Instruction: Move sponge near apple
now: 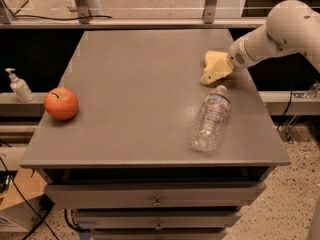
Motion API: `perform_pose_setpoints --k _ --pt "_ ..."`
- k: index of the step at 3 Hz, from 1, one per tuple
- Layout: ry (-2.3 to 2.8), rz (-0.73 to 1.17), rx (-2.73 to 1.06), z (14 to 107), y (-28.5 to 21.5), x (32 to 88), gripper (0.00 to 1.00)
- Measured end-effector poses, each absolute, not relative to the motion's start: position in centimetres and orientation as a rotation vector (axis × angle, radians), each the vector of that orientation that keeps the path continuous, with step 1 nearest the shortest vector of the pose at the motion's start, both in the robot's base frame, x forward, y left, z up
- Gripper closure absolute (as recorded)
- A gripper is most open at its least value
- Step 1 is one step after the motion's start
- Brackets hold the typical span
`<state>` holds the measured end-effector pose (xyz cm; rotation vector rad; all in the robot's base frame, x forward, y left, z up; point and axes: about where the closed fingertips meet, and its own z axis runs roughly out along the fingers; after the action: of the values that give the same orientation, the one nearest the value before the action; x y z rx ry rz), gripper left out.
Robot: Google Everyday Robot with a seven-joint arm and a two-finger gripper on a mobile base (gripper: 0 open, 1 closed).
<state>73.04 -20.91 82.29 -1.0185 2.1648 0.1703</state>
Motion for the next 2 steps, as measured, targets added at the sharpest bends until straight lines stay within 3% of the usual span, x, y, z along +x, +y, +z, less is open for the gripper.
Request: perform_pose_setpoints --k 2 --pt "2.093 0.237 -1.027 83.95 -20.64 72.51 0.62"
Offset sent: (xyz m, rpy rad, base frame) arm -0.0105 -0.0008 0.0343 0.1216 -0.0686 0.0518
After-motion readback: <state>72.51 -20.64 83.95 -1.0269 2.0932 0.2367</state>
